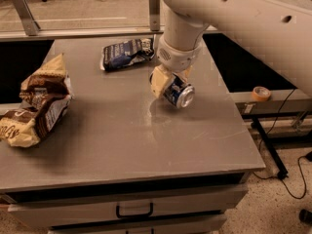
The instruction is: Place pepsi can upright
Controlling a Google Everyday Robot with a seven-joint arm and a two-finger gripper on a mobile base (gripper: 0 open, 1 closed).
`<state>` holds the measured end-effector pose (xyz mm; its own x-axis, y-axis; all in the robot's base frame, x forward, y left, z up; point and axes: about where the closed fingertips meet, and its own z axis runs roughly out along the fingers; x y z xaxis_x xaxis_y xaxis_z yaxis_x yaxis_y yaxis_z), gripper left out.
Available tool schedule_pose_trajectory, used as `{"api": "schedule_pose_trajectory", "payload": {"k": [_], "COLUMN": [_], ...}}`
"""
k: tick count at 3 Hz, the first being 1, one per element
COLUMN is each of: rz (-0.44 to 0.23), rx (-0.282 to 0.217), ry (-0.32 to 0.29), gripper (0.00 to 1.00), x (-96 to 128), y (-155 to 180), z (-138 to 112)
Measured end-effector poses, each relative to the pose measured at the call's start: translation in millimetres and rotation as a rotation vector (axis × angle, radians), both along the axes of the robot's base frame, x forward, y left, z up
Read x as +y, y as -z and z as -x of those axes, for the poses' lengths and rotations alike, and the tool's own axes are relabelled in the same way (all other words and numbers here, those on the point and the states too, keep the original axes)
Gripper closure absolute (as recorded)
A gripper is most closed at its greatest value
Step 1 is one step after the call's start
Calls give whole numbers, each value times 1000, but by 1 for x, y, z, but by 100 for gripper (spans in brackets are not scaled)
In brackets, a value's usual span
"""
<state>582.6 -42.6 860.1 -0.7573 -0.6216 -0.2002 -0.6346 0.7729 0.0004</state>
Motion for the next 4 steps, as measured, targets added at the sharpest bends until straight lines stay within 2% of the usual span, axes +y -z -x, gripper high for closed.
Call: {"api": "schedule_pose_trajectory", "payload": {"k": [1, 2, 3, 4], "rz": [-130, -368, -638, -739], "rx": [-89, -209, -342, -388], "ry": [-108, -164, -212, -242], "gripper": [100, 100, 100, 100], "x": [-9, -11, -6, -18], "y": [-30, -42, -63, -80], "z": [-8, -22, -36, -21]}}
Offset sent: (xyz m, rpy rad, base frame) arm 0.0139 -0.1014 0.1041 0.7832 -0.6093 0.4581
